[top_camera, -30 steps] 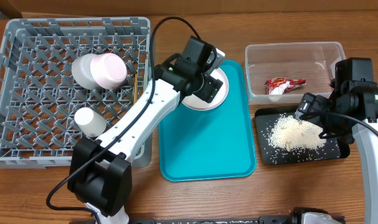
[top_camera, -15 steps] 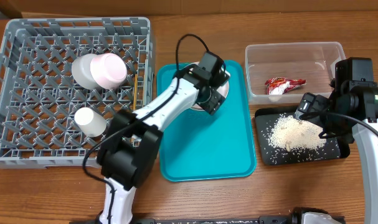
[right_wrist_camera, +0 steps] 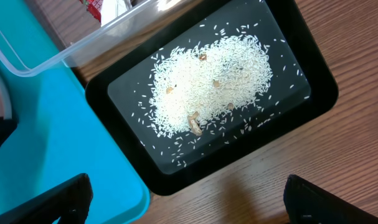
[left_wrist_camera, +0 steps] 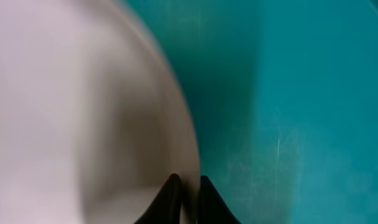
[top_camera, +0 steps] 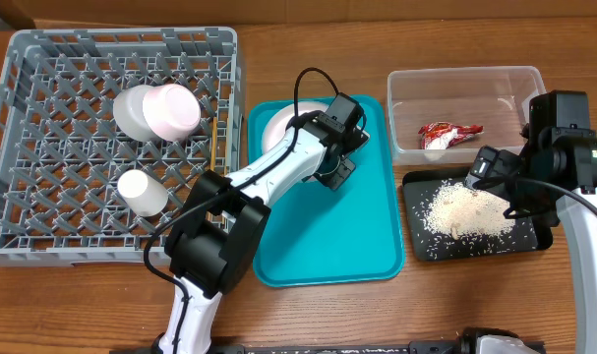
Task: Sort waste into correct bins and load items into the dishwasher
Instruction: 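Lift the white plate and stand it upright in the rack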
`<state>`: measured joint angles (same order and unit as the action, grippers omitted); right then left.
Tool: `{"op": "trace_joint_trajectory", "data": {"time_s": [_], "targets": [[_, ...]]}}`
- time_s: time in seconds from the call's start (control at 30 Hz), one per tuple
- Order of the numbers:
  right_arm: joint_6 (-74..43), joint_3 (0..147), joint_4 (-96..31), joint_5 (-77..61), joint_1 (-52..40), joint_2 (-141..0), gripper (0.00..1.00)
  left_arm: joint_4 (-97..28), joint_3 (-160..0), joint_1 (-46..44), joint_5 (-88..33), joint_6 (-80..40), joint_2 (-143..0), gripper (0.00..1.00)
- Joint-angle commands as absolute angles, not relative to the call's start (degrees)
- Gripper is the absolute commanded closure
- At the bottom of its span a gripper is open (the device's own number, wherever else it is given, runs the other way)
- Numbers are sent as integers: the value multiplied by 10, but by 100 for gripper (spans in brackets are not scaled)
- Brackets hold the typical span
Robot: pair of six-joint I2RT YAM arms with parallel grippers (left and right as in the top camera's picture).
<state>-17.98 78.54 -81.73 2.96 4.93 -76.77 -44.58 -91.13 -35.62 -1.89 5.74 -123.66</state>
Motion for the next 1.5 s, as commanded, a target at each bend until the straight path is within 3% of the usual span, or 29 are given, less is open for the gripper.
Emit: {"op": "trace_joint_trajectory", "data": {"time_s": [0.0, 0.7, 0.87, 1.13, 1.47], "targets": [[-180, 790, -813, 29, 52, -766, 0, -465, -909, -357, -26, 10, -1249, 96], [-176, 790, -825, 29, 52, -766, 0, -546, -932, -309, -77, -77, -950, 96], [-176, 790, -829, 29, 52, -766, 0, -546, -932, -247, -145, -73, -920, 96], [-176, 790, -831, 29, 52, -766, 0, -521, -932, -120, -371, -35, -926, 96], [-176, 790, -841, 29, 52, -766, 0, -527, -931, -27, -513, 18, -961, 96]]}}
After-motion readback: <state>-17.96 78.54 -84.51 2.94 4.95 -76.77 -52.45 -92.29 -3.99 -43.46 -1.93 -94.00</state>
